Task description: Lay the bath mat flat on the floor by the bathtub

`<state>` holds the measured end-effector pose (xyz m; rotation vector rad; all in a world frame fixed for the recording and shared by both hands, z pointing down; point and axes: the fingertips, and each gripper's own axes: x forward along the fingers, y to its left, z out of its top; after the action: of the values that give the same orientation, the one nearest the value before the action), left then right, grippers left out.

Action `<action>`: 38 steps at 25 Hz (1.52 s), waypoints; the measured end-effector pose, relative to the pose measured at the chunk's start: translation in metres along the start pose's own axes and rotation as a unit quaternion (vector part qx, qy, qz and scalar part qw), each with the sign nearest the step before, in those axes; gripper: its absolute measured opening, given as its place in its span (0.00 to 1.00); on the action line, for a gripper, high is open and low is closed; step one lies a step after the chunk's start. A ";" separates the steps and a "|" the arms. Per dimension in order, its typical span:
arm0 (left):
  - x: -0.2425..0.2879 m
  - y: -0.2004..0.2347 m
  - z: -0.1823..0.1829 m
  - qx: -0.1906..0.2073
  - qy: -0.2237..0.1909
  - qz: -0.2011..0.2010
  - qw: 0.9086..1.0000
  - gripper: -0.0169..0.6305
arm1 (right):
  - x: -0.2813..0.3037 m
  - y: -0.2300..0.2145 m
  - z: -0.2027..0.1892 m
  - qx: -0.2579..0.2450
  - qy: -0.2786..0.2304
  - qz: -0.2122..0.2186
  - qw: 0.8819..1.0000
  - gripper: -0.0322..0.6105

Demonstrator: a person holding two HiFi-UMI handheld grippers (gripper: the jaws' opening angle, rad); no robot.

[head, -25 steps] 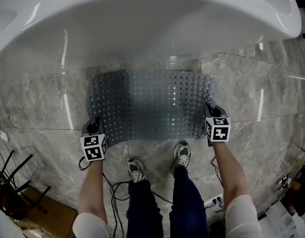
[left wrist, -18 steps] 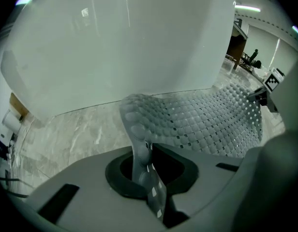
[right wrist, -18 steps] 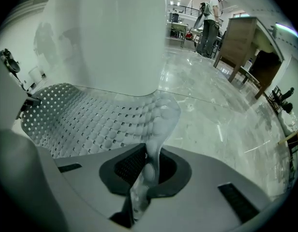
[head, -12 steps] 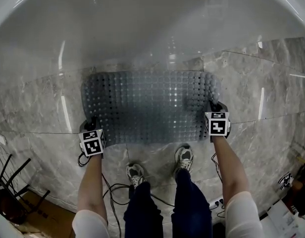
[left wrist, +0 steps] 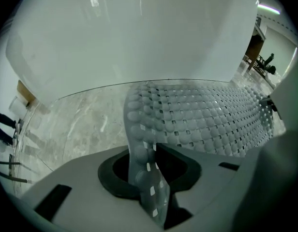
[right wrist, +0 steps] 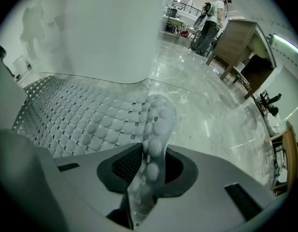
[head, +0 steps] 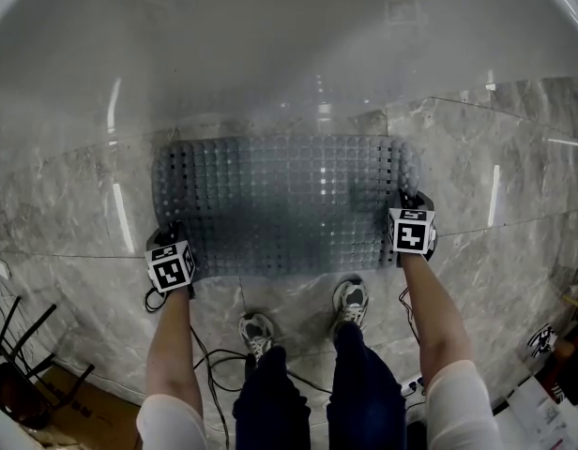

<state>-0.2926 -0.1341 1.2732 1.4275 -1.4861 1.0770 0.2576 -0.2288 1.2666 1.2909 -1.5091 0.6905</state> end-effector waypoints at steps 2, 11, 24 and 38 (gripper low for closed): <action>0.001 0.003 -0.001 -0.010 0.003 -0.001 1.000 0.18 | 0.002 -0.004 -0.001 0.013 -0.001 -0.008 1.000 0.20; 0.008 0.017 -0.007 -0.043 -0.007 0.015 0.999 0.29 | 0.013 -0.032 -0.020 0.087 0.007 -0.049 0.995 0.42; -0.010 0.041 -0.033 -0.071 0.008 0.046 0.996 0.39 | -0.007 -0.019 -0.035 0.057 0.007 -0.056 0.997 0.44; -0.001 0.016 -0.036 -0.043 0.016 0.027 0.999 0.24 | 0.005 0.004 -0.043 0.040 0.006 -0.019 0.999 0.12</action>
<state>-0.3094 -0.0995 1.2828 1.3116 -1.5378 1.0511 0.2677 -0.1914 1.2866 1.3694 -1.4572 0.7384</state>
